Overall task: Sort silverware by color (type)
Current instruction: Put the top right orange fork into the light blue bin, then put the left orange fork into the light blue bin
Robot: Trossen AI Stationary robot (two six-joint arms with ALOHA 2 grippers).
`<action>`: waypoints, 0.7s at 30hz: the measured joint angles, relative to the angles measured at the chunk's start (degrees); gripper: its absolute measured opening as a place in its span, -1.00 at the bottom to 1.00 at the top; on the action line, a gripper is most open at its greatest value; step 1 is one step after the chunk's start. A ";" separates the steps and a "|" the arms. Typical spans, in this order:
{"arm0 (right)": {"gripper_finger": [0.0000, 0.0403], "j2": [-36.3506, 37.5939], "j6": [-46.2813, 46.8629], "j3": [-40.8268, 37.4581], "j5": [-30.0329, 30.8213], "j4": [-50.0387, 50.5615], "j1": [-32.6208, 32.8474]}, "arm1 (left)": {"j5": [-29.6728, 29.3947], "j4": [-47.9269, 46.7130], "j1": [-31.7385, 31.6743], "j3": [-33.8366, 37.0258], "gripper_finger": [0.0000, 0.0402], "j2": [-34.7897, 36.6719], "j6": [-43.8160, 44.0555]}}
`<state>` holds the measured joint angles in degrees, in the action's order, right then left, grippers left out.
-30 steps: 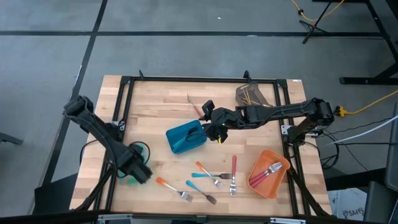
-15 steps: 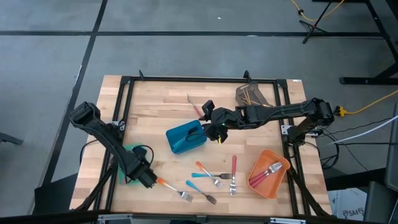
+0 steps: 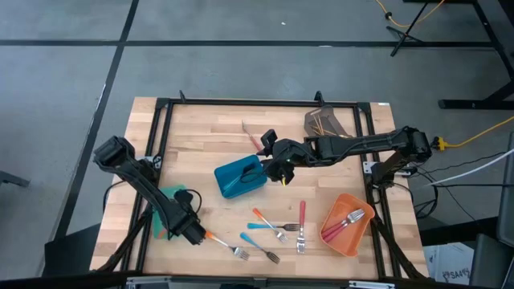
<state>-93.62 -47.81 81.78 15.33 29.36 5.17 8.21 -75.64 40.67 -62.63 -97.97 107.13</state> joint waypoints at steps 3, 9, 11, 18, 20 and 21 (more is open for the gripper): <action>-0.28 0.00 0.00 0.00 0.00 0.04 0.00 | -0.08 0.00 0.22 0.00 -0.97 -0.78 -0.29; -0.28 0.00 0.00 0.00 0.00 0.76 0.00 | -0.33 0.26 0.56 0.00 -0.97 -1.25 -1.22; -0.28 0.00 0.00 0.00 0.00 0.76 0.00 | -0.73 0.28 0.56 0.00 -0.97 -1.25 -1.24; -0.28 -0.01 0.00 0.00 0.00 0.76 0.00 | -1.17 0.43 0.60 0.00 -0.86 -1.25 -1.20; -0.28 0.00 0.00 0.00 0.00 0.76 0.00 | -1.18 0.55 0.60 0.00 -0.81 -1.25 -1.18; -0.28 0.00 0.00 0.00 0.00 0.76 0.00 | -1.18 0.69 0.60 0.00 -0.79 -1.25 -1.20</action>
<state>-93.62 -47.81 81.78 15.33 30.13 5.17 7.03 -74.94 41.28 -62.63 -99.22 105.93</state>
